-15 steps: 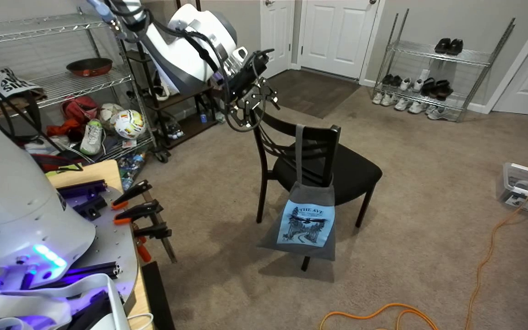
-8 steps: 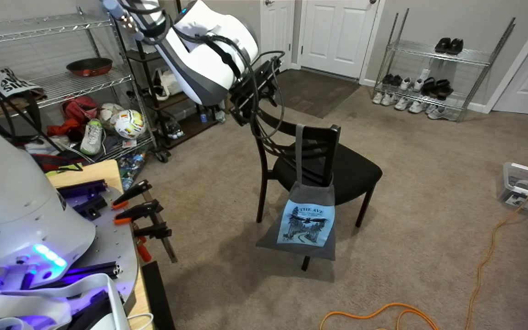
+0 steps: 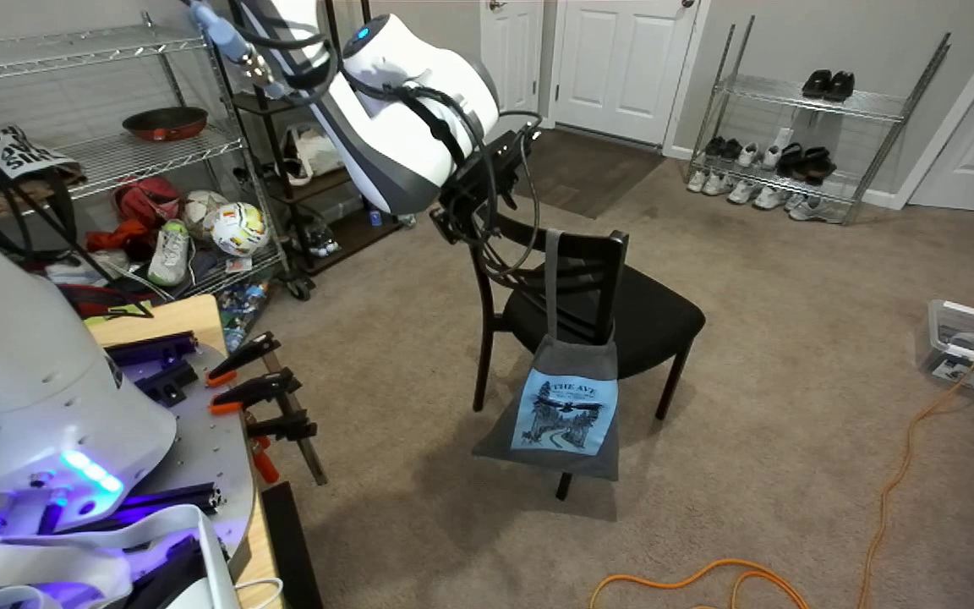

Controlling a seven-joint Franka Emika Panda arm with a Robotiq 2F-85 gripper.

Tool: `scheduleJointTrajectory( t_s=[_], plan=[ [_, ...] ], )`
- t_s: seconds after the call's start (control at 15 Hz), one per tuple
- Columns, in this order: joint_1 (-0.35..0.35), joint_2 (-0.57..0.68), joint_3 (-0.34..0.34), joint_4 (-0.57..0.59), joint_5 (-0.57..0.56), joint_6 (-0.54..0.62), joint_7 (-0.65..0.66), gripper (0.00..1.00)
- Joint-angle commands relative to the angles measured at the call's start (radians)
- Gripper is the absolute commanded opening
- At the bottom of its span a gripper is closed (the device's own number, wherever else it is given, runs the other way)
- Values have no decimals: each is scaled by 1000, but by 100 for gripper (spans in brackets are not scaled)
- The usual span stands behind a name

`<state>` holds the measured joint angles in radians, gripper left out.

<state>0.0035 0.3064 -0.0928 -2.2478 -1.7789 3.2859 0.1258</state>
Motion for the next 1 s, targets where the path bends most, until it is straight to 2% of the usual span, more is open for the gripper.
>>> scheduleJointTrajectory(
  t_s=[0.0,0.27,0.47,0.8,0.93],
  plan=[
    [14,-64,15,-35,-4,-131,63,100],
    [57,-104,32,-56,-15,-370,219,100],
    [96,-103,43,-76,-4,-522,284,100],
    [130,-49,62,-69,47,-612,400,100],
    [134,-34,65,-55,35,-623,472,100]
  ],
)
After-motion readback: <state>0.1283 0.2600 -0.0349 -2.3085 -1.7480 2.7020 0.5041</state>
